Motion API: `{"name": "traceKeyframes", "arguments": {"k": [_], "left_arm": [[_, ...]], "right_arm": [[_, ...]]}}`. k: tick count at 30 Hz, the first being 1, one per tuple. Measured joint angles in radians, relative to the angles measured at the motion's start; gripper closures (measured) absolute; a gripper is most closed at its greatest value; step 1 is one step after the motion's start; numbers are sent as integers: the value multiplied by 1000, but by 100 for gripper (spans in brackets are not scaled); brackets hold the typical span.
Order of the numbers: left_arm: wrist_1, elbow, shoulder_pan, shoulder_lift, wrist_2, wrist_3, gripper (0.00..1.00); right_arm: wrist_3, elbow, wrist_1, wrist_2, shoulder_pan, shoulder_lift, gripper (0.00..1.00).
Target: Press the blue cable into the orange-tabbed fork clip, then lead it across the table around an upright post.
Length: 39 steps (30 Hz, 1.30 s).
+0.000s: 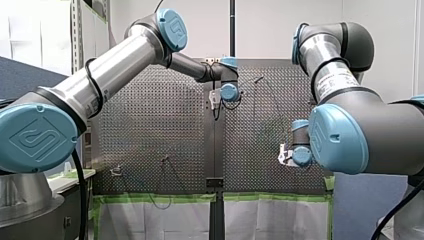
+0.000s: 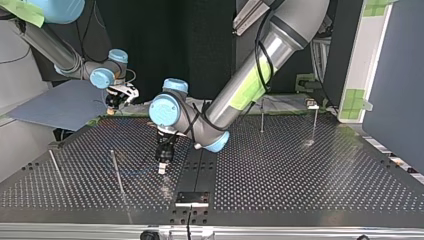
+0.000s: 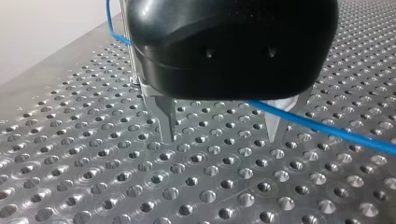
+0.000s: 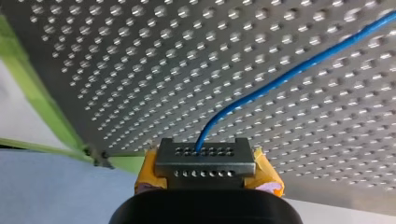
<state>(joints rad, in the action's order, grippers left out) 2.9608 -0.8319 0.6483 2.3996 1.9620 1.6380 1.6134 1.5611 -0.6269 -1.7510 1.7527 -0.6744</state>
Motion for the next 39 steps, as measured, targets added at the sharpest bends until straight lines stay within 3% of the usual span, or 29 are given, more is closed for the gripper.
{"name": "traceKeyframes", "arguments": {"k": [17, 23, 33, 39], "left_arm": [[6, 0, 2, 0, 2, -5, 5], [10, 0, 2, 0, 2, -6, 5], [13, 0, 2, 0, 6, -8, 5], [23, -1, 2, 0, 11, -10, 5]], "right_arm": [[-1, -1, -86, 2, -58, 144, 100], [1, -9, -111, 11, -78, 170, 100], [6, -24, -132, 39, -89, 192, 100], [4, -67, -126, 58, -86, 241, 100]]}}
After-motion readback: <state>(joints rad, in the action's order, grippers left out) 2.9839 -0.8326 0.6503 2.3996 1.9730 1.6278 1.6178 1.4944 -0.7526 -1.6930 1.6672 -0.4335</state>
